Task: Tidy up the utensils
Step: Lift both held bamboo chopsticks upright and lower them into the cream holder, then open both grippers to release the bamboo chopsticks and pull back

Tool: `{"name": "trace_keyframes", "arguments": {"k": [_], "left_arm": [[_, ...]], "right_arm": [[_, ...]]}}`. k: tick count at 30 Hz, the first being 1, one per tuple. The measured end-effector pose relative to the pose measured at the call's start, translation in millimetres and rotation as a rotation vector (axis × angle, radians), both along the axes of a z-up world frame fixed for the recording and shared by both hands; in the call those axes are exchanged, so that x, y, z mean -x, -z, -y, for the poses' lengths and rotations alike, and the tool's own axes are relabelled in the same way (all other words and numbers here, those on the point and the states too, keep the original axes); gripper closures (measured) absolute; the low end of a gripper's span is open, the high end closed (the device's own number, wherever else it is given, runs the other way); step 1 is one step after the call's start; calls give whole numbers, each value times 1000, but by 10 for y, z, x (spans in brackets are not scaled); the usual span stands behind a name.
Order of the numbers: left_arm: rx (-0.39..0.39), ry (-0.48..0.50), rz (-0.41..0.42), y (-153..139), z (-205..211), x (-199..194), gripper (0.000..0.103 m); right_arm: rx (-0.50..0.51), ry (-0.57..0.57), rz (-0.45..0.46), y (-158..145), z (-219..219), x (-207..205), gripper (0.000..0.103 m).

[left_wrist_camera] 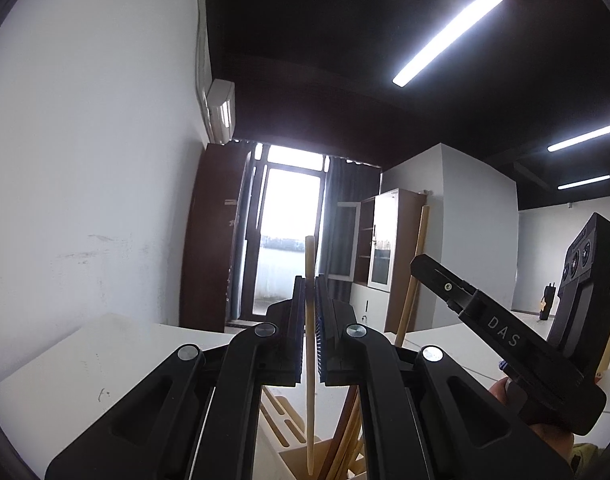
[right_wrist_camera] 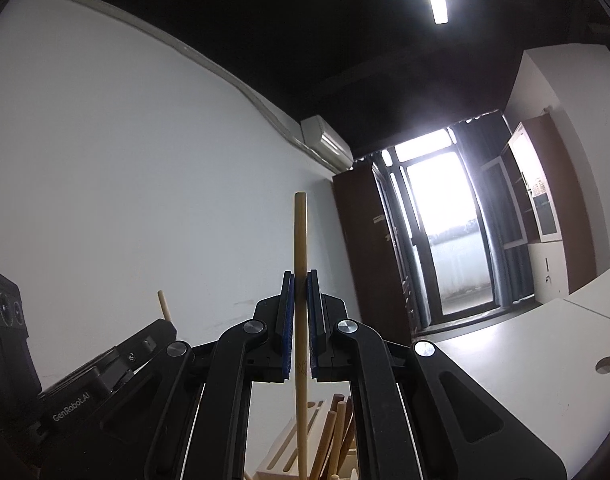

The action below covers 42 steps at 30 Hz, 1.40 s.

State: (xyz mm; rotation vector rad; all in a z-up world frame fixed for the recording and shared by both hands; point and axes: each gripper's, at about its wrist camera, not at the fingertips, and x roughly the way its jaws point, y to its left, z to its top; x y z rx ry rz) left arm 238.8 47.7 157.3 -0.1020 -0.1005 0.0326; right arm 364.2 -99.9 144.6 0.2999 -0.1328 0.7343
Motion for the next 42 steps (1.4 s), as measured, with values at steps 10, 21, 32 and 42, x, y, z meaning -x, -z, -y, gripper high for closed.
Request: {"name": "trace_keyframes", "arguments": {"k": [10, 21, 32, 42], "left_arm": [[29, 25, -71, 103, -60, -83, 99], [30, 45, -152, 235, -115, -187, 99], [22, 57, -213, 310, -148, -219, 99], [5, 56, -228, 338, -100, -133, 93]], "right_arm": [[78, -17, -37, 142, -96, 31, 96], [138, -26, -76, 233, -72, 42, 96], [180, -39, -124, 311, -85, 46, 96], [231, -29, -160, 315, -103, 102, 96]]}}
